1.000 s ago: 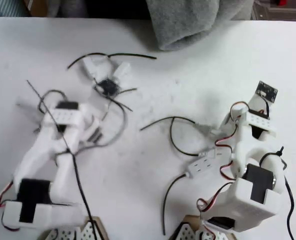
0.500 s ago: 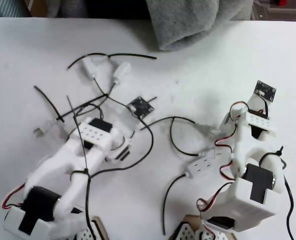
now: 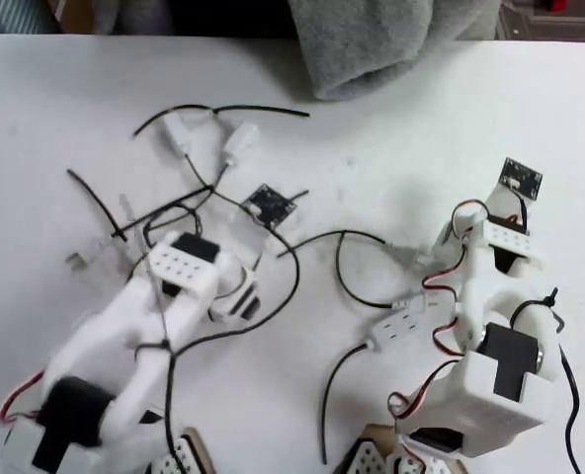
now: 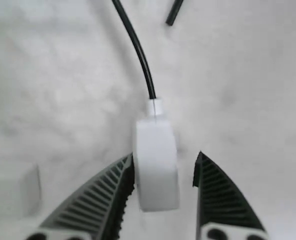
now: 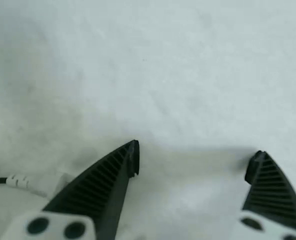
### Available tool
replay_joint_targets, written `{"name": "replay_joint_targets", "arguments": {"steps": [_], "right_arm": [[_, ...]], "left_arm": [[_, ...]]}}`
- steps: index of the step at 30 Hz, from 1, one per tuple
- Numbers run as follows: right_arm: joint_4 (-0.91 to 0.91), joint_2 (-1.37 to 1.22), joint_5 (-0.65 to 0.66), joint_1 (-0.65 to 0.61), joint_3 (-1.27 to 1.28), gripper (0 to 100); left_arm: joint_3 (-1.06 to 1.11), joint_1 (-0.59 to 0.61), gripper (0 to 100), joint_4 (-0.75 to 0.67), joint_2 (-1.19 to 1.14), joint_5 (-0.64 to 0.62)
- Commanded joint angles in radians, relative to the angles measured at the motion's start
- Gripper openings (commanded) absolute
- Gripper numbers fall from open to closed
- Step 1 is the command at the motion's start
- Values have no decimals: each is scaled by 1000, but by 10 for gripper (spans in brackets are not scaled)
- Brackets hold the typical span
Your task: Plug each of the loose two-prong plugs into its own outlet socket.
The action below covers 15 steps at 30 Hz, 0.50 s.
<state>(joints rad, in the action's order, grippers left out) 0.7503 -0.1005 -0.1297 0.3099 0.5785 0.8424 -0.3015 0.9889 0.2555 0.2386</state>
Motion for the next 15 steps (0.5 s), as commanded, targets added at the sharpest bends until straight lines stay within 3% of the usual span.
{"name": "replay_joint_targets", "arguments": {"steps": [1, 6, 15], "right_arm": [[-13, 42, 14, -10, -6, 341], [-13, 42, 14, -10, -6, 341], [-13, 42, 14, -10, -6, 341]], "left_arm": [[40, -35, 195, 26, 197, -11], [230, -82, 251, -41, 440, -44], [296, -41, 264, -75, 479, -44]]}}
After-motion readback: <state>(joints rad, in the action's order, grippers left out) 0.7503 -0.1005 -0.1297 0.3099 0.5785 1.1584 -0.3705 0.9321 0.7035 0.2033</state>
